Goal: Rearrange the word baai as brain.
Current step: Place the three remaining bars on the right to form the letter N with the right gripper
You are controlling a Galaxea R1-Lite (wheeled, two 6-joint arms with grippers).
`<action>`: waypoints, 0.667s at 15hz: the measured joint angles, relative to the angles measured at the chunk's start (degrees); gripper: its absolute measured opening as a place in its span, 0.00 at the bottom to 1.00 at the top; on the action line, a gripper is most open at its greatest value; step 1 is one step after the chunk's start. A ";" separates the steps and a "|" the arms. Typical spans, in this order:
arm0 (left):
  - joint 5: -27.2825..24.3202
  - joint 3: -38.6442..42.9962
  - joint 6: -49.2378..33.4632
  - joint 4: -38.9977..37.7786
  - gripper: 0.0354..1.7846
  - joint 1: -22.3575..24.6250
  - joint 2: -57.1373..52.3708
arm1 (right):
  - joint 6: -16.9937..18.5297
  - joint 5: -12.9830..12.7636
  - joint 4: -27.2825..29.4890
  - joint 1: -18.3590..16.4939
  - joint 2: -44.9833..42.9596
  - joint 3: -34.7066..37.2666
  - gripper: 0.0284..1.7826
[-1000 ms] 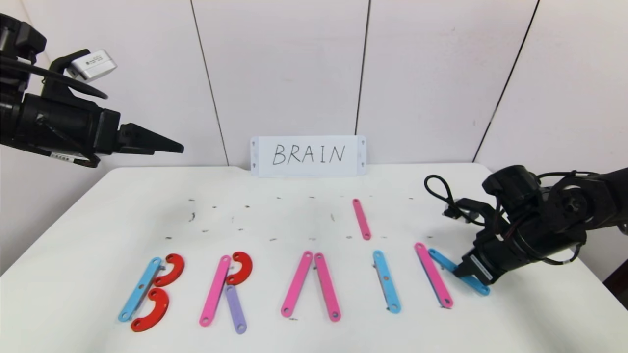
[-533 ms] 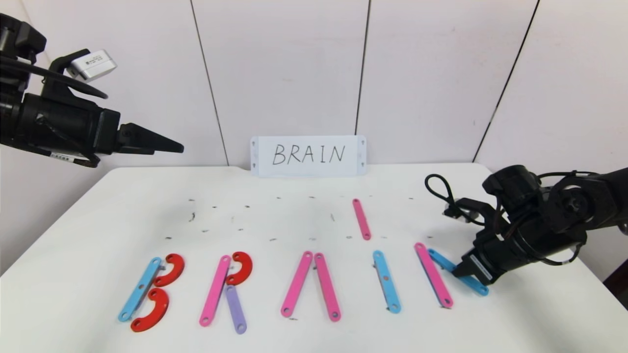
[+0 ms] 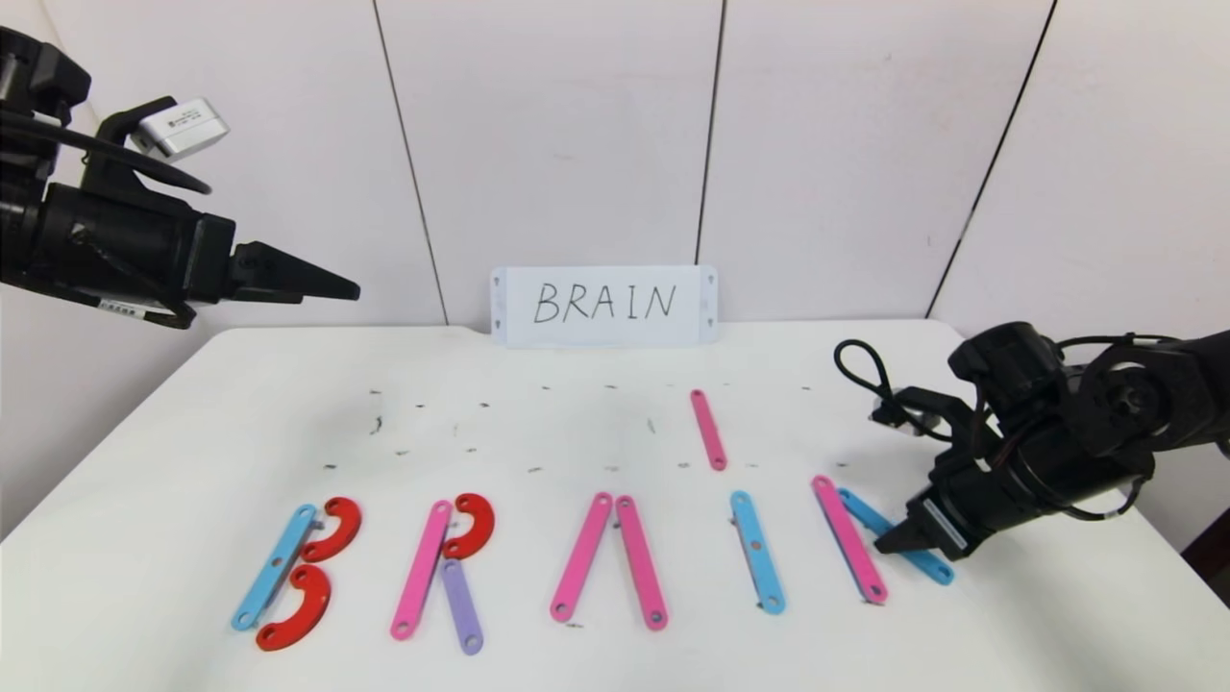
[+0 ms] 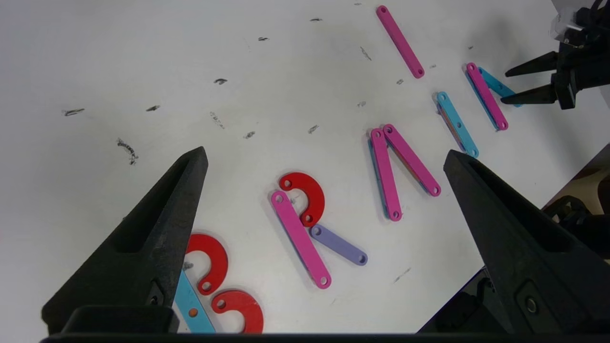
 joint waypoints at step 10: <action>-0.27 0.04 0.00 0.06 0.97 0.00 -0.26 | 1.24 0.00 0.63 0.16 -3.39 -1.52 0.97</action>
